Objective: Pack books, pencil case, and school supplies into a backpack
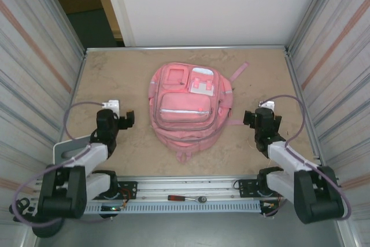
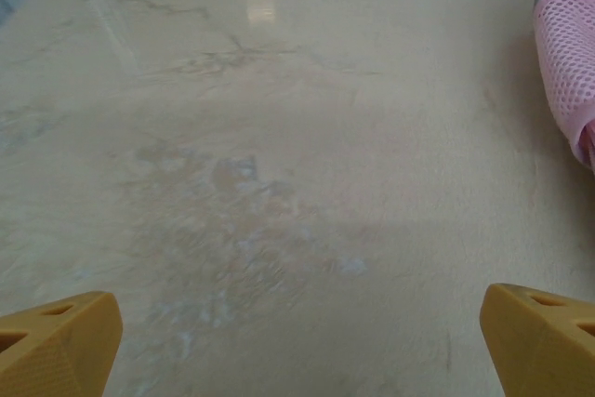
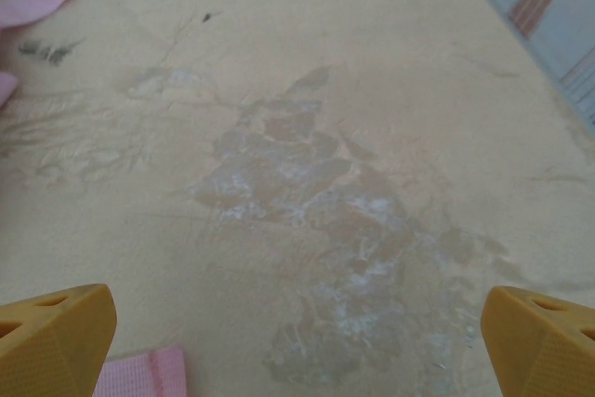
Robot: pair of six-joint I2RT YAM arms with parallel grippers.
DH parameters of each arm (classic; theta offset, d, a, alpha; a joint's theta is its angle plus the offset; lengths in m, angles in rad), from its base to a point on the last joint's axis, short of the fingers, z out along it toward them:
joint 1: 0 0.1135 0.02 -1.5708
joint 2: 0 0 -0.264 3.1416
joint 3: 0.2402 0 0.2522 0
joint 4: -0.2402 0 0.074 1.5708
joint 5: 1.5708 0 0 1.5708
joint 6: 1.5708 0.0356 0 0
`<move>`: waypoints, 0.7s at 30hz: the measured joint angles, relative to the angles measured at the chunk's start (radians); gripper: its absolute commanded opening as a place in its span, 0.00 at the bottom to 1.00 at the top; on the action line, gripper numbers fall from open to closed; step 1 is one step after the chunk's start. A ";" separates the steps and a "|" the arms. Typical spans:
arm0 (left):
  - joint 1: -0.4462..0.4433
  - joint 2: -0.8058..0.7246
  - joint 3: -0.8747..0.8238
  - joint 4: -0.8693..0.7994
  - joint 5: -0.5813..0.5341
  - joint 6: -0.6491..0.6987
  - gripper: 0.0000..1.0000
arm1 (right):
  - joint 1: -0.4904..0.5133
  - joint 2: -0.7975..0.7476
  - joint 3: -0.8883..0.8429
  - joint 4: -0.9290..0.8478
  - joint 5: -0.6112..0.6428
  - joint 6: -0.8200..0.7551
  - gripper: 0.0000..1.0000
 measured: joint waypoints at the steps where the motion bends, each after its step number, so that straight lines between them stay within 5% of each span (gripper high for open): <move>1: 0.000 0.043 0.023 0.024 0.013 0.000 0.99 | -0.004 0.035 0.000 0.036 -0.010 -0.009 0.99; 9: 0.000 0.230 0.174 0.088 0.049 0.022 0.99 | -0.051 0.269 0.089 0.263 -0.112 -0.063 0.99; 14: 0.014 0.328 0.115 0.323 0.051 0.045 0.99 | -0.090 0.362 0.104 0.427 -0.190 -0.095 0.99; 21: 0.040 0.386 0.116 0.324 0.105 0.054 0.99 | -0.193 0.472 0.098 0.512 -0.289 -0.076 0.99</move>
